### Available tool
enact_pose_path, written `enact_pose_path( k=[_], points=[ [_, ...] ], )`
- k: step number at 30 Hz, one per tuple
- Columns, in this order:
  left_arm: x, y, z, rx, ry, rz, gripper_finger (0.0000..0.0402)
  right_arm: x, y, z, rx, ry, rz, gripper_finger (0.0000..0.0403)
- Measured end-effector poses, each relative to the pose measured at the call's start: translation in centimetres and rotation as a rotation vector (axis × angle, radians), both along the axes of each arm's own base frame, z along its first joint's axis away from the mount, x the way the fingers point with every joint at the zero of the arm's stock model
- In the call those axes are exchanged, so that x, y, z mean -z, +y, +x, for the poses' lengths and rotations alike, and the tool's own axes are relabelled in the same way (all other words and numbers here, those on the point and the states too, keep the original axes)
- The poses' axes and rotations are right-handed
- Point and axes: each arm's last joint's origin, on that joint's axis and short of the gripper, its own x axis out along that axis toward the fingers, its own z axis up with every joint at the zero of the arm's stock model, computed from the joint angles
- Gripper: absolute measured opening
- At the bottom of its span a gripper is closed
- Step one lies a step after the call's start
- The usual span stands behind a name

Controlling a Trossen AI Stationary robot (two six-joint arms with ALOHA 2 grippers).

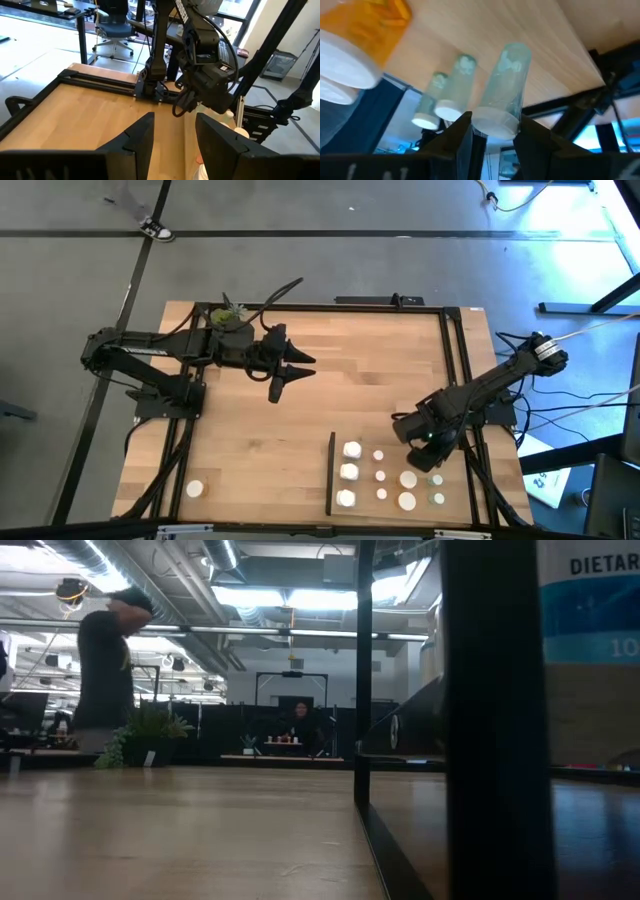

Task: Pick and place medicine bottles onto shelf by color
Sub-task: Put the bottom left blue pill bottle on the shelf

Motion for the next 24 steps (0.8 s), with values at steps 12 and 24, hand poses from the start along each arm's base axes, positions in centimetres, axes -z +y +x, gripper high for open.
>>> enact_pose_path(
  k=[12,24],
  points=[
    [0.0,0.0,0.0,0.0,0.0,0.0,0.0137,1.1,0.5,0.6,-0.04,0.004,-0.025,0.013],
    [0.0,0.0,0.0,0.0,-0.001,0.0,0.0137,1.2,0.5,0.6,-0.036,0.008,-0.029,0.013]
  ],
)
